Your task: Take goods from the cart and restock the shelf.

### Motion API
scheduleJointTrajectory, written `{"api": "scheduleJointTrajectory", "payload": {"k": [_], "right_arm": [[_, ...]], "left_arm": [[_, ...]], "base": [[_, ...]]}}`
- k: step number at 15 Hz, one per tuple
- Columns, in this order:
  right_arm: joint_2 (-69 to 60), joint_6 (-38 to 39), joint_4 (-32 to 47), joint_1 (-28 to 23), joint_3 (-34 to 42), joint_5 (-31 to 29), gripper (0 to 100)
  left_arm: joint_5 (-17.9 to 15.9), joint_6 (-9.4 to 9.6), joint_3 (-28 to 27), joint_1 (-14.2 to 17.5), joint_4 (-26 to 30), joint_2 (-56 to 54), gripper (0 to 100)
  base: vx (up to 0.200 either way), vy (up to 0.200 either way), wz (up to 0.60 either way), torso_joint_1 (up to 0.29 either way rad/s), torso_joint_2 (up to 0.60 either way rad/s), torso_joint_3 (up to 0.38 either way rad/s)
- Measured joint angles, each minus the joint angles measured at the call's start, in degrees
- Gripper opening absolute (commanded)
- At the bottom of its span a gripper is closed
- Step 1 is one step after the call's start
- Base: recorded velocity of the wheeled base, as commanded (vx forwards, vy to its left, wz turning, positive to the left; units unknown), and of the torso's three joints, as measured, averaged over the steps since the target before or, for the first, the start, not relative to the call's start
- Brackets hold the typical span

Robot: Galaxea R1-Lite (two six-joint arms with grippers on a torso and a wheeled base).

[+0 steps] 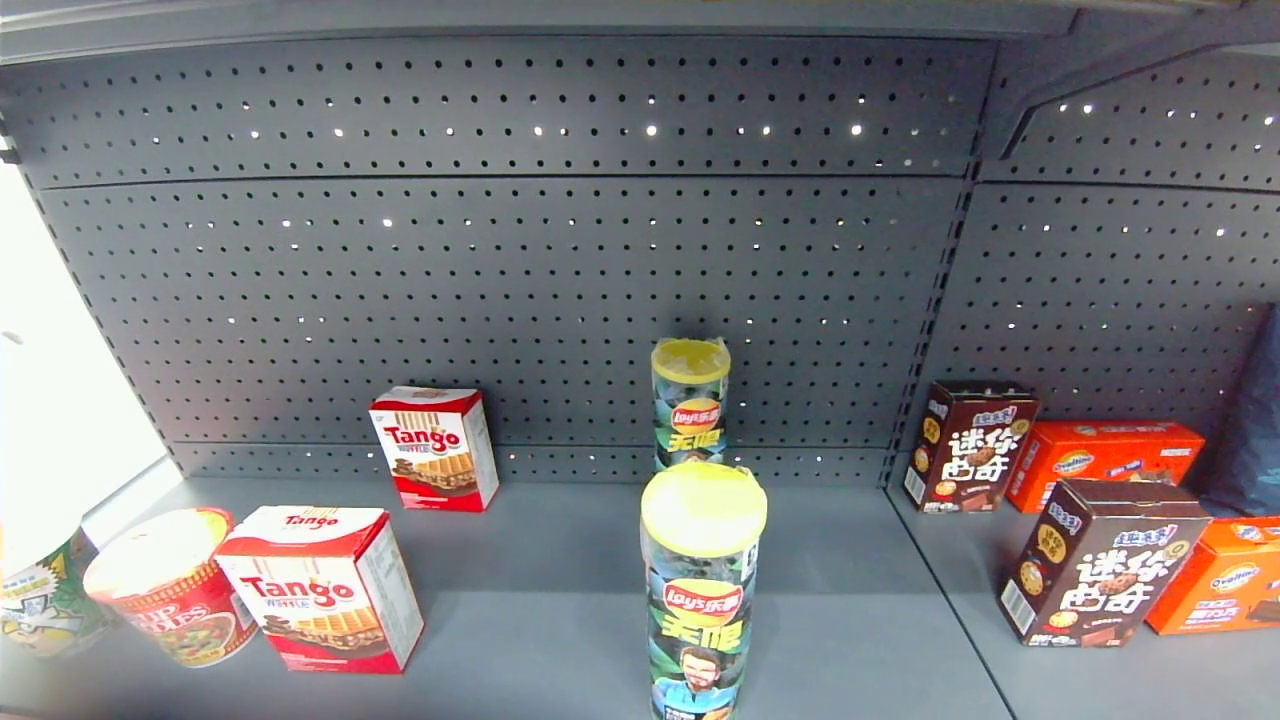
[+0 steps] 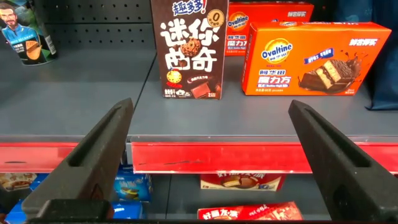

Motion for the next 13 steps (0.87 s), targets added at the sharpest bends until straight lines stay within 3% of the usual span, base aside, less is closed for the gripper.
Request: {"api": "scheduleJointTrajectory", "payload": {"k": [13], "right_arm": [[0.0,0.0,0.0,0.0,0.0,0.0,100]], "left_arm": [[0.0,0.04,0.0,0.0,0.0,0.0,100]], "base": [[0.000,0.000,0.00,0.000,0.00,0.000]]}}
